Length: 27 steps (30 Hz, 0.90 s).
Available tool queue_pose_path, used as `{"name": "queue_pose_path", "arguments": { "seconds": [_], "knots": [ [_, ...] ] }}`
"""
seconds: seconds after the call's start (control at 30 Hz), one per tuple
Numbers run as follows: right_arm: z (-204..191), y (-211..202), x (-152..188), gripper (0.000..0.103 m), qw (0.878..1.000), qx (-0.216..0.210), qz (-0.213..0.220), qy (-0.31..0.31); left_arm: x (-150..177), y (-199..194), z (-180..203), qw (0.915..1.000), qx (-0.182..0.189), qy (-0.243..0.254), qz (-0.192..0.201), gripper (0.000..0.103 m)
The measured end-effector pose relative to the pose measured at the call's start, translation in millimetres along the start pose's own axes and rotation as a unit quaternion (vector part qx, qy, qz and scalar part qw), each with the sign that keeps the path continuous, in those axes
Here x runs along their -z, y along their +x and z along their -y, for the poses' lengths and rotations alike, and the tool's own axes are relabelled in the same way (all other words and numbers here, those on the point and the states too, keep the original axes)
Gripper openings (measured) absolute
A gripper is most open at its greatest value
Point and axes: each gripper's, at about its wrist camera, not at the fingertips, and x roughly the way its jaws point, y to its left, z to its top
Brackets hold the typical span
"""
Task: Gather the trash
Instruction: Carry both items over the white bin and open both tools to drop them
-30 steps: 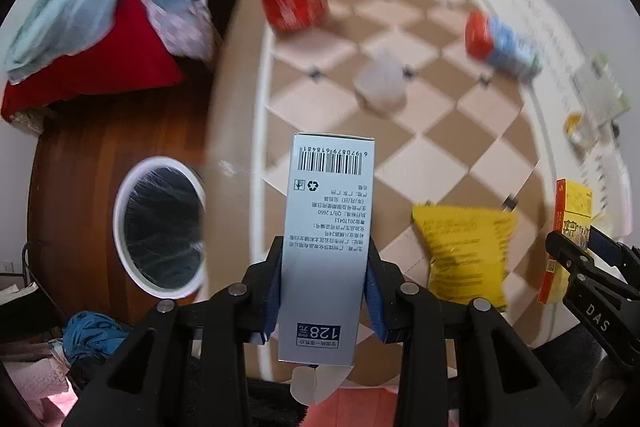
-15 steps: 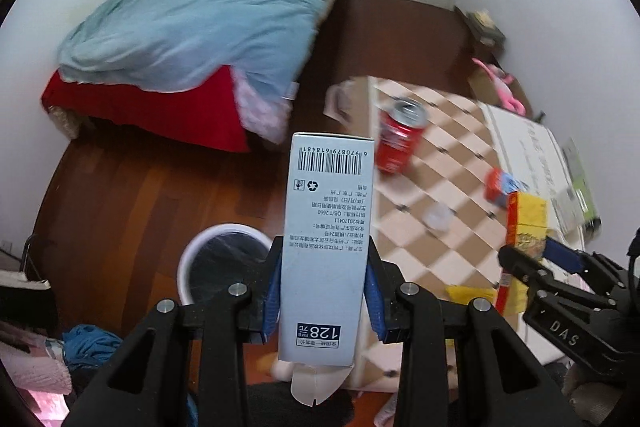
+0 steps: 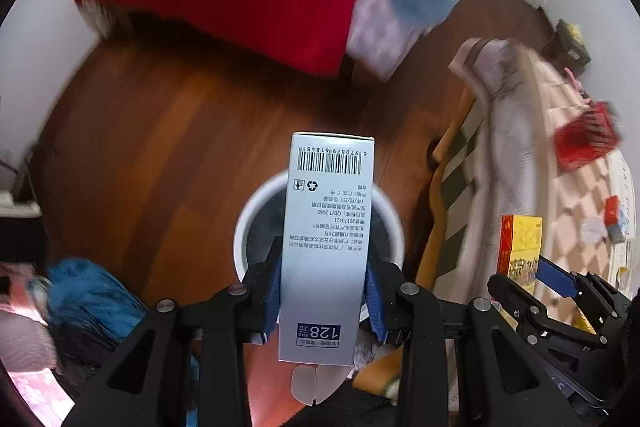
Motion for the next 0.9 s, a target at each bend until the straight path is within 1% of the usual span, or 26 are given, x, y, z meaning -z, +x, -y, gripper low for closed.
{"name": "queue_pose_path", "arguments": {
  "seconds": [0.1,0.23,0.3,0.33,0.37,0.4,0.43,0.47,0.53,0.6,0.67,0.77,0.9],
  "knots": [
    [-12.2,40.2,-7.5,0.059,1.000,-0.016,-0.025,0.005,-1.0,38.2,-20.1,0.9984,0.030,-0.024,-0.041,0.032],
    [-22.6,78.3,-15.1,0.059,0.999,-0.023,-0.047,0.003,-4.4,82.9,-42.5,0.9914,0.074,-0.059,-0.090,0.033],
    [-28.4,96.4,-17.9,0.059,0.998,-0.027,-0.058,0.005,-4.1,92.1,-55.9,0.9878,0.087,-0.081,-0.101,0.034],
    [-30.2,103.9,-20.2,0.060,0.998,-0.029,-0.063,0.005,-5.2,96.5,-59.8,0.9868,0.088,-0.086,-0.105,0.038],
    [-31.4,109.4,-22.0,0.060,0.997,-0.029,-0.066,0.007,-5.9,97.4,-64.5,0.9864,0.089,-0.089,-0.106,0.053],
    [-32.9,115.7,-23.8,0.060,0.997,-0.032,-0.070,0.010,-6.3,97.1,-68.4,0.9865,0.087,-0.094,-0.101,0.065],
    [-32.9,121.3,-27.6,0.061,0.996,-0.035,-0.076,0.015,-6.0,94.8,-75.2,0.9868,0.086,-0.102,-0.092,0.086],
    [-34.6,126.0,-27.5,0.062,0.996,-0.039,-0.083,0.019,-5.4,92.3,-79.8,0.9872,0.082,-0.105,-0.087,0.093],
    [-37.3,132.4,-27.0,0.092,0.994,-0.047,-0.092,0.024,-3.6,84.8,-89.4,0.9882,0.070,-0.111,-0.079,0.093],
    [-41.2,130.1,-24.7,0.102,0.995,-0.051,-0.086,0.023,-3.0,75.6,-92.9,0.9922,0.044,-0.098,-0.063,0.094],
    [-45.4,129.1,-23.3,0.102,0.996,-0.042,-0.082,0.015,1.0,65.1,-92.5,0.9955,0.010,-0.085,-0.041,0.098],
    [-53.6,122.7,-17.1,0.102,0.997,-0.018,-0.072,0.000,9.9,51.2,-89.5,0.9969,-0.020,-0.074,-0.017,0.098],
    [-52.0,101.9,-6.4,0.102,0.998,0.009,-0.055,-0.012,21.5,36.2,-82.2,0.9968,-0.060,-0.053,0.002,0.098]
  ]
}}
